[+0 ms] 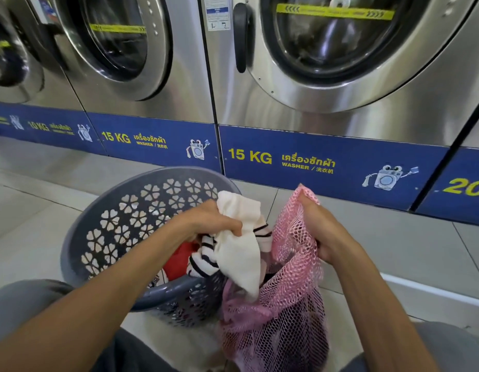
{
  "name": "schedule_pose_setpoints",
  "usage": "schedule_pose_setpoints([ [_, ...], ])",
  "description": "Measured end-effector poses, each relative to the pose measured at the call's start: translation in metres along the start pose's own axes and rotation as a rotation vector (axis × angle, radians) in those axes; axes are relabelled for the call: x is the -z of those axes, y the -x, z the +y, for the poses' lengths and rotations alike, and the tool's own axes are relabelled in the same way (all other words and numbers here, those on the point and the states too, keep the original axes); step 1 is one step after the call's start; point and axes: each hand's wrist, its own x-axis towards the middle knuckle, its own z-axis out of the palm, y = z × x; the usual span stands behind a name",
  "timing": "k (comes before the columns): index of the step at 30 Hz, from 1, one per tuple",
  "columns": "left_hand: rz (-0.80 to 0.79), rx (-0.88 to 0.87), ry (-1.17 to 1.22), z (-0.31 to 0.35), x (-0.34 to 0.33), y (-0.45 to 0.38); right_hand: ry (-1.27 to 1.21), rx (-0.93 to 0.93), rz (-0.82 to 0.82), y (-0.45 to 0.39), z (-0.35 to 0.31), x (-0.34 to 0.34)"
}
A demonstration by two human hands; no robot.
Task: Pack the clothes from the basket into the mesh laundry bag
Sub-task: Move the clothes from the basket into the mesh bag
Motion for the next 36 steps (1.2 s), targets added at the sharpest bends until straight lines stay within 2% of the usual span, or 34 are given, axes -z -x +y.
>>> schedule_pose_setpoints([
  [3, 0.1, -0.095, 0.021, 0.014, 0.01, 0.012, -0.007, 0.019, 0.005, -0.001, -0.001, 0.005],
  [6, 0.154, -0.188, 0.291, 0.036, 0.031, 0.035, 0.005, 0.021, 0.021, -0.002, -0.004, 0.008],
  [9, 0.043, -0.24, 0.667, 0.055, 0.052, 0.051, -0.039, 0.024, -0.004, -0.005, -0.004, 0.012],
  [10, 0.029, -0.235, 0.71, 0.059, 0.055, 0.053, -0.042, 0.049, -0.025, -0.007, -0.003, 0.014],
  [12, -0.012, -0.171, 0.645, 0.065, 0.048, 0.054, -0.038, 0.12, -0.035, -0.011, -0.002, 0.019],
  [14, -0.038, -0.071, 0.437, 0.051, 0.03, 0.042, -0.024, 0.146, 0.005, -0.011, -0.002, 0.02],
  [16, -0.049, -0.06, 0.225, 0.033, 0.012, 0.032, -0.027, 0.1, 0.0, -0.006, -0.005, 0.014],
  [17, -0.077, -0.036, 0.189, 0.025, 0.007, 0.027, -0.038, 0.075, -0.009, -0.005, -0.006, 0.013],
  [20, -0.174, 0.107, 0.28, 0.014, 0.005, 0.024, -0.054, 0.051, 0.003, -0.003, -0.006, 0.015],
  [21, -0.17, 0.097, 0.289, 0.013, 0.006, 0.021, -0.065, 0.049, 0.011, -0.002, -0.006, 0.016],
  [25, 0.069, 0.008, 0.247, 0.025, 0.024, 0.026, -0.054, 0.07, 0.015, 0.0, -0.006, 0.018],
  [27, 0.142, -0.083, 0.39, 0.035, 0.031, 0.029, -0.056, 0.071, 0.024, 0.002, -0.006, 0.018],
  [29, 0.138, -0.163, 0.594, 0.049, 0.032, 0.04, -0.08, 0.092, -0.016, 0.005, -0.008, 0.02],
  [31, 0.039, -0.202, 0.802, 0.054, 0.019, 0.041, -0.075, 0.153, -0.094, 0.009, -0.009, 0.023],
  [34, -0.207, -0.117, 1.047, 0.051, -0.035, 0.032, -0.077, 0.235, -0.087, 0.008, -0.009, 0.028],
  [36, -0.222, -0.083, 1.255, 0.039, -0.081, 0.022, -0.061, 0.279, -0.044, 0.012, -0.008, 0.034],
])
